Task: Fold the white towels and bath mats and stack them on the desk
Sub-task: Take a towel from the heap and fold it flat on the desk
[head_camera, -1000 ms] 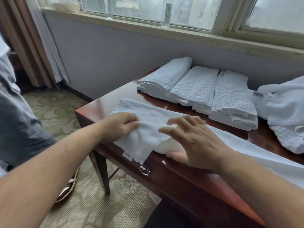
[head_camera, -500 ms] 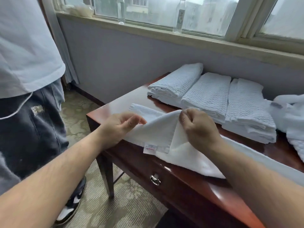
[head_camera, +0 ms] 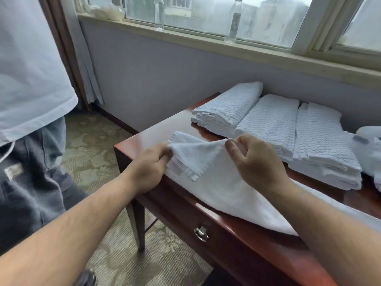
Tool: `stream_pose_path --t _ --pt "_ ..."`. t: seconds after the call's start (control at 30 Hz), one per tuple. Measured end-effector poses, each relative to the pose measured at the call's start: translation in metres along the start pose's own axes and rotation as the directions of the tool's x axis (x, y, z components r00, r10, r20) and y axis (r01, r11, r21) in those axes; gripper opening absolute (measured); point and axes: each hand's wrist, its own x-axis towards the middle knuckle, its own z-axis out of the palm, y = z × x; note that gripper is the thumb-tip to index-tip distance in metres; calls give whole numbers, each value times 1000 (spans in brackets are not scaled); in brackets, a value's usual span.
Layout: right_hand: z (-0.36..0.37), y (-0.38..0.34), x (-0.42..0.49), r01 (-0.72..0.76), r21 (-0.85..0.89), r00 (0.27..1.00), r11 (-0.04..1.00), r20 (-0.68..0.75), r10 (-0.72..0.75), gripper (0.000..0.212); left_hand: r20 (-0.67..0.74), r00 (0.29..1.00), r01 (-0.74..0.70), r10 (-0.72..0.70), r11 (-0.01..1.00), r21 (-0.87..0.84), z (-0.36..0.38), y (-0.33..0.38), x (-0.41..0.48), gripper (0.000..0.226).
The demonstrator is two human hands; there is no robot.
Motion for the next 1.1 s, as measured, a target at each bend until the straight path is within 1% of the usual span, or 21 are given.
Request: stream_pose_path --t 0.03,0.07,0.1,0.17,0.2,0.27,0.33,0.4,0.5,0.6,0.67,0.7,0.73,0.8,0.83,0.87,0.93,0.97,1.03,1.1 --pt "0 0 0 16 -26 1000 1000 -6 -17 37 -29 997 75 -76 996 -40 0 1 4 22" --pt "1 1 1 30 -51 999 998 -13 -31 39 -42 991 123 -124 992 -17 0 3 9 13" --pt "2 1 2 40 -72 999 997 -19 -42 40 -47 987 156 -154 986 52 1 3 13 12" --pt "2 2 7 56 -100 998 993 -21 -59 38 -59 978 206 -199 966 155 4 2 21 22" --pt "3 2 11 67 -113 997 991 -19 -70 36 -93 973 226 -213 962 156 5 2 25 20" --pt "4 2 20 95 -144 995 985 -19 -98 35 -184 944 294 -272 950 105 6 2 33 14" --pt "7 3 29 112 -178 993 978 2 -114 35 -260 899 381 -352 922 71 3 3 40 31" --pt "10 7 35 96 -214 995 972 42 -89 34 -295 862 459 -411 881 113 -3 1 45 35" --pt "18 14 37 45 -240 995 970 98 -22 33 -321 802 550 -503 832 72 -9 -1 43 35" --pt "25 15 37 9 -283 984 959 174 42 36 -305 776 604 -552 790 106 -13 0 39 31" --pt "30 15 39 -6 -306 966 952 244 84 36 -251 794 604 -554 769 211 -15 2 38 24" --pt "32 15 39 -8 -305 955 952 279 98 34 -190 816 578 -546 777 252 -16 3 37 18" --pt "33 15 38 -8 -296 945 955 311 104 32 -121 844 533 -522 798 280 -16 5 36 16" --pt "36 14 36 5 -280 932 960 350 97 30 5 911 393 -412 871 294 -13 8 35 35" --pt "37 14 36 15 -279 931 960 355 88 30 29 937 324 -347 898 297 -11 7 35 31" --pt "36 14 35 22 -278 934 960 349 80 30 28 957 270 -288 923 274 -8 7 36 25" --pt "35 13 37 23 -275 946 961 317 68 31 -14 963 263 -268 933 246 -3 6 40 45" --pt "35 13 38 21 -272 950 962 306 66 32 -61 954 298 -293 920 255 -2 6 43 50" --pt "33 13 39 20 -266 951 964 302 64 32 -174 924 379 -341 877 295 0 3 49 51" --pt "32 14 38 8 -274 949 962 305 79 35 -226 887 460 -402 805 374 -2 -1 56 49"
